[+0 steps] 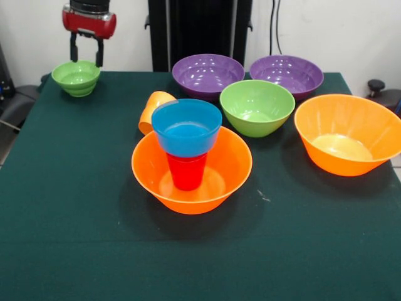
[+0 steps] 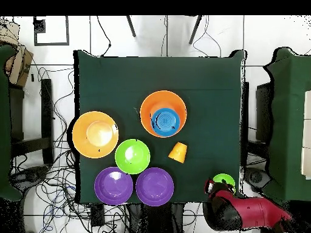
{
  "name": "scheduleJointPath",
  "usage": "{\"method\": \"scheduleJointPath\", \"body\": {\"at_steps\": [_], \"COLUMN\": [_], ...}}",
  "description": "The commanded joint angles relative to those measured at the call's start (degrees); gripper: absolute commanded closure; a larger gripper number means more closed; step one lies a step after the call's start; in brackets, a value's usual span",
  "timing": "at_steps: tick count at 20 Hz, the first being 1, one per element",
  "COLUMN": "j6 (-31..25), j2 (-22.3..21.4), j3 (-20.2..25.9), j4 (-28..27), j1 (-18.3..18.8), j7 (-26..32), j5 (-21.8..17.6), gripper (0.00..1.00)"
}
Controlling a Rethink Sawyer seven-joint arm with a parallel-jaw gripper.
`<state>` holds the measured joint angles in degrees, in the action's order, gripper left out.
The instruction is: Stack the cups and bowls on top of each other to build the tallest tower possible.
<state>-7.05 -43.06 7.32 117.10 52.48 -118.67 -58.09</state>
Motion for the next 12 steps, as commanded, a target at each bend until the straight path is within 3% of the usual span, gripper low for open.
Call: {"method": "scheduleJointPath", "body": {"at_steps": [1, 12], "j6": [-1.4, 1.7], "j2": [-2.3, 3.0], "j3": [3.0, 0.0], "j4": [1.9, -1.5], "j1": [-1.0, -4.6], "j7": [-1.6, -4.5], "j5": [2.6, 1.7], "gripper": [0.0, 0.0]}}
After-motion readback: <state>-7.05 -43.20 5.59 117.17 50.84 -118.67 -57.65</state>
